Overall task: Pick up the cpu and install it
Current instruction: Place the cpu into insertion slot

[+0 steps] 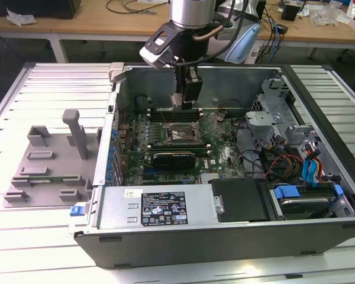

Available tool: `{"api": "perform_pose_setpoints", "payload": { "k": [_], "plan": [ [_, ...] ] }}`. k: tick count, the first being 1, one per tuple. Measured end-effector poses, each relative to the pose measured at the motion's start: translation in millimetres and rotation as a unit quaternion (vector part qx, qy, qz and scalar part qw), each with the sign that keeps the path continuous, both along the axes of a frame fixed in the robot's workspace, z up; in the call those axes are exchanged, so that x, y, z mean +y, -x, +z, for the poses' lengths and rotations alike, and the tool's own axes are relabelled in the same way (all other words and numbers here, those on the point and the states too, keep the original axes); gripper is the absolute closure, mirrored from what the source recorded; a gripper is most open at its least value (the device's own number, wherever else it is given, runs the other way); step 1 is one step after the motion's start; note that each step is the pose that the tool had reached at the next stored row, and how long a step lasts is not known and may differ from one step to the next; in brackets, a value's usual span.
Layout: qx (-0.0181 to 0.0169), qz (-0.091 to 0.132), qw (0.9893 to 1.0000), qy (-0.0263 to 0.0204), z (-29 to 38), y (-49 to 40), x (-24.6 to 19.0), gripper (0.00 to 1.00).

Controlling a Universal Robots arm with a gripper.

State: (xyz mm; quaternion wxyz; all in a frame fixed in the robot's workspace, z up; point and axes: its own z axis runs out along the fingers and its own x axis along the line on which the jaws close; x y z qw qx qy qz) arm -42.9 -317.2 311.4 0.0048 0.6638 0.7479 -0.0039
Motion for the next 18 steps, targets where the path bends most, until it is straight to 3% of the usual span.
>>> {"api": "perform_pose_setpoints", "payload": {
  "k": [4, 5, 6, 7, 9, 18],
  "plan": [
    [0.0, -0.014, 0.9999, 0.0001, -0.4, 0.0, 0.0, 0.45],
    [-0.0105, -0.013, 0.9999, -0.0002, -1.1, 0.6, 0.0, 0.45],
    [-0.0185, -0.014, 0.9997, -0.0004, -1.8, 1.1, 0.0, 0.45],
    [-0.0203, -0.015, 0.9997, -0.0003, -3.0, 1.4, 0.0, 0.45],
    [-0.0204, -0.031, 0.9993, 0.0001, -7.8, 1.5, 0.0, 0.45],
    [-0.0204, -0.035, 0.9992, 0.0002, -18.8, 1.5, 0.0, 0.45]
  ]
}}
